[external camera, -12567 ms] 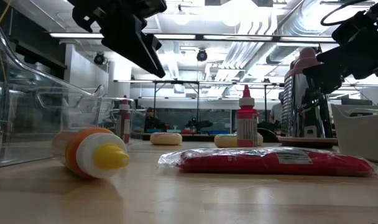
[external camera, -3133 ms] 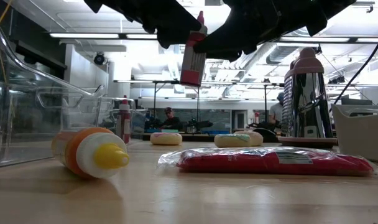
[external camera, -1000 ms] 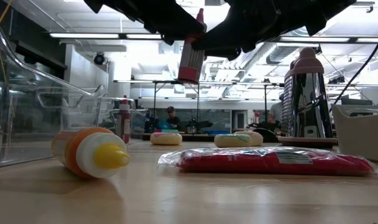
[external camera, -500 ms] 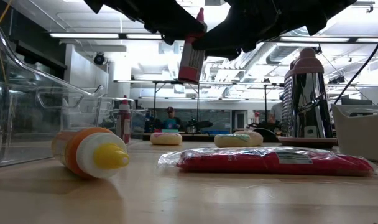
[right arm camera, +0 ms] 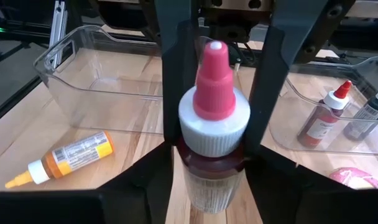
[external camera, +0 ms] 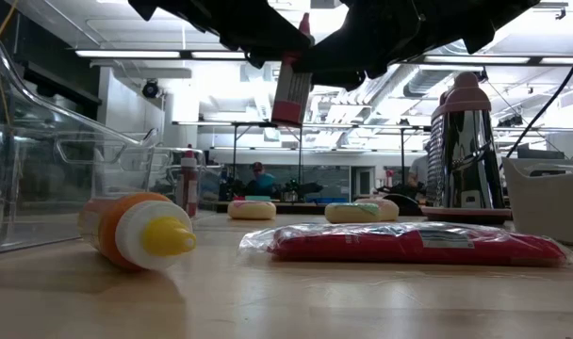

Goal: Pick & Place Food Item
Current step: Put the pink food coloring bottle into the top transparent bin

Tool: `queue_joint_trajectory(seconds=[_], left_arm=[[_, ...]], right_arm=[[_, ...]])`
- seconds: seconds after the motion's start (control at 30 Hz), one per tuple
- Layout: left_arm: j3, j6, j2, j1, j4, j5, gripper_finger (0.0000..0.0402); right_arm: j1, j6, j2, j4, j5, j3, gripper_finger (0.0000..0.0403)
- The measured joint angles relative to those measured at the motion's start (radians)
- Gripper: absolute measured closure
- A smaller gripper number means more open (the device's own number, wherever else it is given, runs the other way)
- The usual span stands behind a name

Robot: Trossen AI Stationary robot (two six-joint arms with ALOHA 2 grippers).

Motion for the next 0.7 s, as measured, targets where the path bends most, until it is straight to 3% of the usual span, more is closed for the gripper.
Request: queue_joint_trajectory(seconds=[0.27, 0.7], left_arm=[[0.0, -0.002, 0.0, 0.0, -0.002, 0.0, 0.0288], [0.0, -0.002, 0.0, 0.0, -0.007, 0.001, 0.0288]], right_arm=[[0.0, 0.0, 0.0, -0.06, 0.001, 0.0, 0.0198], [0.0, 0.089, 0.0, -0.267, -0.002, 0.0, 0.0195]])
